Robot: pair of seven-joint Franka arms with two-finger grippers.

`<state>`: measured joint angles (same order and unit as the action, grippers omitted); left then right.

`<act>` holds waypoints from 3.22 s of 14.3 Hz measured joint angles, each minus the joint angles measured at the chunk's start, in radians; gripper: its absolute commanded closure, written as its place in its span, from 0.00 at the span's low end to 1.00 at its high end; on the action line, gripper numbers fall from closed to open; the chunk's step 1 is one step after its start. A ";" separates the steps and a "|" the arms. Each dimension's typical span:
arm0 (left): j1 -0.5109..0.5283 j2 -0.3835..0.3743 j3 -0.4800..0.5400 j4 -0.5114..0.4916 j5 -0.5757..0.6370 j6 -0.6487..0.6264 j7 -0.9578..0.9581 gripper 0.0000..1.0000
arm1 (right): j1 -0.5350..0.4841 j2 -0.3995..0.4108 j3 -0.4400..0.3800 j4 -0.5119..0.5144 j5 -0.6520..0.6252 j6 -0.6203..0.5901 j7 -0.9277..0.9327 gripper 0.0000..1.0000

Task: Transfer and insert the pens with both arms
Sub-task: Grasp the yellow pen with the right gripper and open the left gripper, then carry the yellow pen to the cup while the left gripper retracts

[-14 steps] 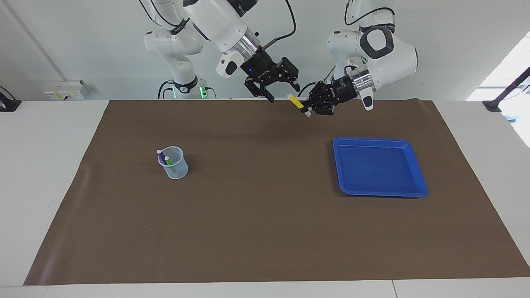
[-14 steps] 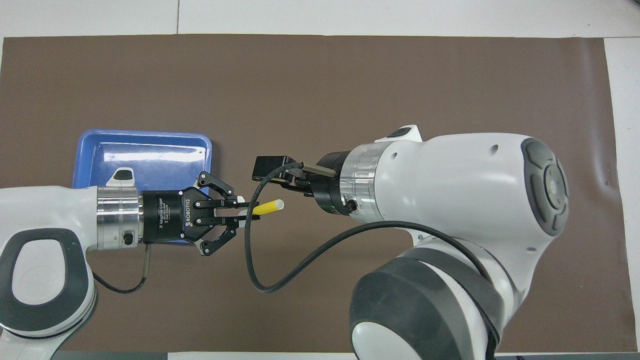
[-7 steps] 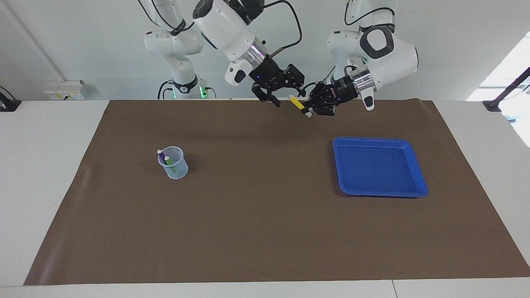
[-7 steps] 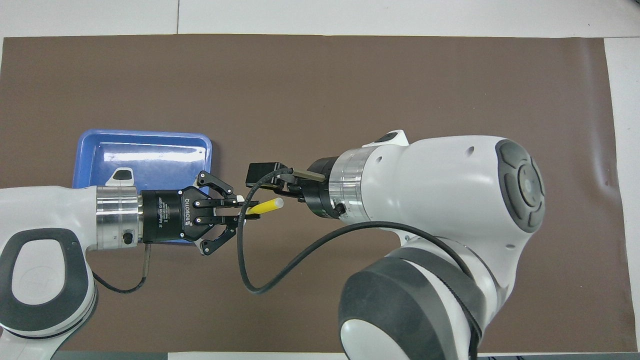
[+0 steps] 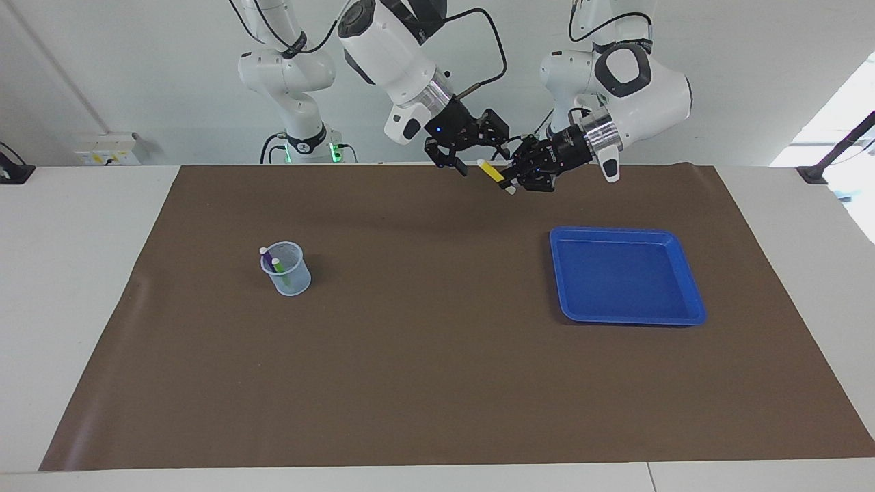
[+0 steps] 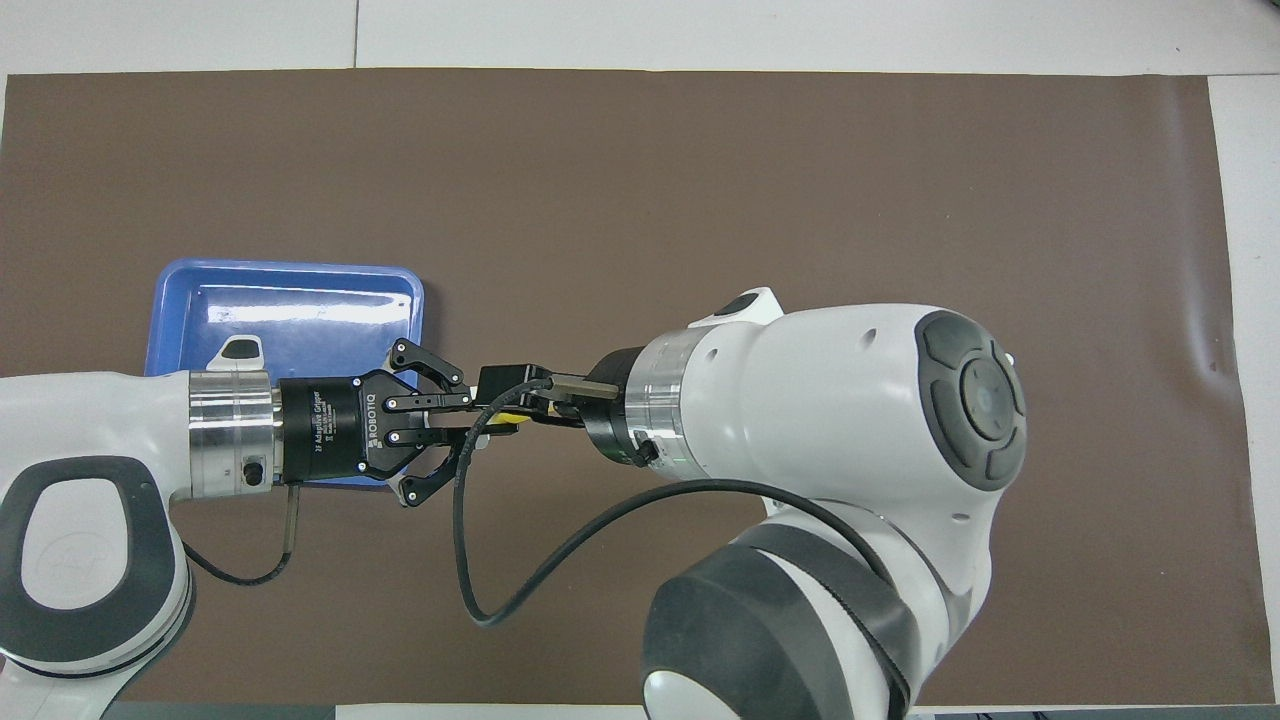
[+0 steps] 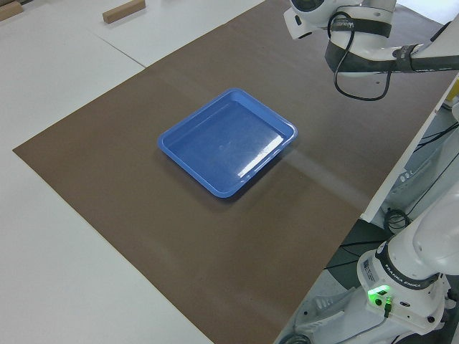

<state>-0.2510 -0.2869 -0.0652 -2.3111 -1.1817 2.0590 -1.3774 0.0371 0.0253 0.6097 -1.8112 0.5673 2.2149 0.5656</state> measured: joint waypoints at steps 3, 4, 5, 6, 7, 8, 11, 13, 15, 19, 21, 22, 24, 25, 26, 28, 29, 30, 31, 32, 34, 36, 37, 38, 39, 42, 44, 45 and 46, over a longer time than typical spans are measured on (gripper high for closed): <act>0.000 0.000 0.000 0.000 0.000 0.001 -0.001 1.00 | -0.001 0.000 -0.001 0.000 -0.013 0.001 0.000 0.02; 0.000 0.000 0.000 0.000 0.000 0.002 -0.001 1.00 | -0.001 0.000 -0.001 0.000 -0.014 0.002 0.000 0.20; 0.000 0.000 0.000 0.000 0.000 0.005 -0.002 1.00 | -0.001 0.000 -0.001 0.000 -0.014 0.002 0.000 0.62; 0.000 0.000 0.000 0.000 0.000 0.006 -0.002 1.00 | -0.001 0.000 -0.001 0.000 -0.014 0.002 0.000 0.93; 0.000 0.000 0.000 0.000 -0.001 0.007 -0.002 1.00 | -0.001 0.000 -0.001 0.000 -0.015 0.002 0.000 1.00; 0.000 0.000 0.000 0.000 -0.001 0.007 -0.002 1.00 | -0.001 0.000 -0.001 0.000 -0.015 0.002 0.000 1.00; 0.000 0.000 0.000 0.000 -0.001 0.008 -0.002 1.00 | -0.001 0.000 -0.001 0.001 -0.015 0.007 0.000 1.00; -0.001 0.000 -0.001 0.000 -0.001 0.009 -0.003 1.00 | 0.000 0.000 0.000 0.004 -0.015 0.011 0.000 1.00; -0.001 -0.001 -0.001 0.000 -0.001 0.010 -0.003 1.00 | 0.000 -0.002 -0.001 0.004 -0.016 0.011 0.000 1.00; -0.005 -0.001 -0.004 0.000 -0.001 0.022 -0.009 0.00 | -0.001 -0.002 -0.001 0.004 -0.027 0.011 0.000 1.00; -0.007 -0.002 -0.009 0.000 -0.001 0.031 -0.010 0.00 | -0.003 -0.002 -0.010 0.003 -0.054 0.011 0.000 1.00; -0.007 -0.003 -0.010 0.000 -0.001 0.032 -0.011 0.00 | -0.005 -0.002 -0.016 0.002 -0.073 0.010 0.000 1.00; -0.007 -0.004 -0.012 0.000 -0.001 0.033 -0.014 0.00 | -0.006 -0.006 -0.040 -0.007 -0.109 0.007 0.000 1.00; -0.007 -0.005 -0.012 0.000 -0.001 0.033 -0.015 0.00 | -0.006 -0.010 -0.060 -0.019 -0.127 0.006 0.000 1.00; -0.007 -0.005 -0.012 0.000 0.000 0.034 -0.015 0.00 | -0.007 -0.016 -0.080 -0.036 -0.141 0.005 -0.005 1.00; -0.007 -0.005 -0.012 0.000 0.060 0.038 -0.010 0.00 | -0.008 -0.039 -0.129 -0.082 -0.175 -0.006 -0.049 1.00; -0.006 -0.005 -0.012 0.000 0.130 0.041 -0.004 0.00 | -0.009 -0.058 -0.153 -0.107 -0.192 -0.021 -0.082 1.00; -0.004 -0.005 -0.010 0.000 0.199 0.044 0.012 0.00 | -0.010 -0.081 -0.177 -0.132 -0.216 -0.042 -0.110 1.00; 0.001 -0.005 -0.008 0.000 0.255 0.045 0.053 0.00 | -0.010 -0.105 -0.199 -0.152 -0.250 -0.071 -0.128 1.00; 0.014 -0.005 -0.007 0.000 0.310 0.044 0.120 0.00 | -0.011 -0.128 -0.219 -0.166 -0.289 -0.107 -0.143 1.00; 0.061 -0.004 -0.006 0.005 0.438 0.016 0.273 0.00 | -0.013 -0.168 -0.255 -0.182 -0.338 -0.172 -0.196 1.00; 0.115 0.006 -0.002 0.043 0.573 -0.066 0.455 0.00 | -0.014 -0.201 -0.294 -0.206 -0.369 -0.200 -0.282 1.00; 0.133 0.017 0.000 0.078 0.630 -0.109 0.538 0.00 | -0.015 -0.213 -0.314 -0.223 -0.390 -0.205 -0.328 1.00; 0.149 0.035 0.003 0.125 0.691 -0.154 0.611 0.00 | -0.015 -0.223 -0.333 -0.243 -0.419 -0.206 -0.376 1.00; 0.162 0.057 0.004 0.179 0.750 -0.199 0.670 0.00 | -0.016 -0.230 -0.349 -0.262 -0.455 -0.206 -0.420 1.00; 0.194 0.149 0.006 0.386 0.904 -0.349 0.857 0.00 | -0.017 -0.245 -0.394 -0.305 -0.562 -0.194 -0.522 1.00; 0.201 0.208 0.007 0.520 0.997 -0.453 0.984 0.00 | -0.017 -0.250 -0.437 -0.322 -0.591 -0.167 -0.590 1.00; 0.203 0.228 0.007 0.575 1.042 -0.501 1.069 0.00 | -0.017 -0.253 -0.467 -0.336 -0.593 -0.143 -0.631 1.00; 0.204 0.238 0.007 0.613 1.090 -0.541 1.155 0.00 | -0.018 -0.255 -0.495 -0.353 -0.593 -0.119 -0.665 1.00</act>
<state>-0.0469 -0.0489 -0.0582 -1.6977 -0.0914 1.5183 -0.2221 0.0193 -0.2298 0.1147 -2.1641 -0.0259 2.0957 -0.0994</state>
